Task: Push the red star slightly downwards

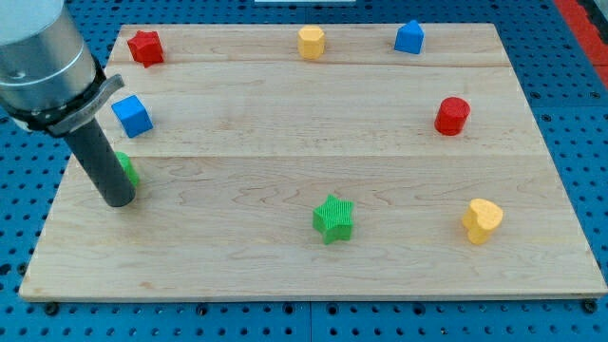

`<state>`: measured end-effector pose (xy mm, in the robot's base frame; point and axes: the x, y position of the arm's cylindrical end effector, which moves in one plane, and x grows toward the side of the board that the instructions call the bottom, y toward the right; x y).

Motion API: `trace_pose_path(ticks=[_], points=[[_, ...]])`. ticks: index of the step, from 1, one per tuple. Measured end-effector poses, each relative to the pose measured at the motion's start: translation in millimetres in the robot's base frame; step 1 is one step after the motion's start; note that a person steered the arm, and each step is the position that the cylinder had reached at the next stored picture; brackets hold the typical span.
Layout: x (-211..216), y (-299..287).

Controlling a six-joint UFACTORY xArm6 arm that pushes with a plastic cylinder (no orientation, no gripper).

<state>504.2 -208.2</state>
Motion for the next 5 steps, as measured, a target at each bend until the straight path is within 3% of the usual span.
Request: trace_pose_path(ticks=[1, 2, 3, 4, 5], points=[[-41, 58], [-164, 92], [-270, 64], [-312, 46], [-302, 1]])
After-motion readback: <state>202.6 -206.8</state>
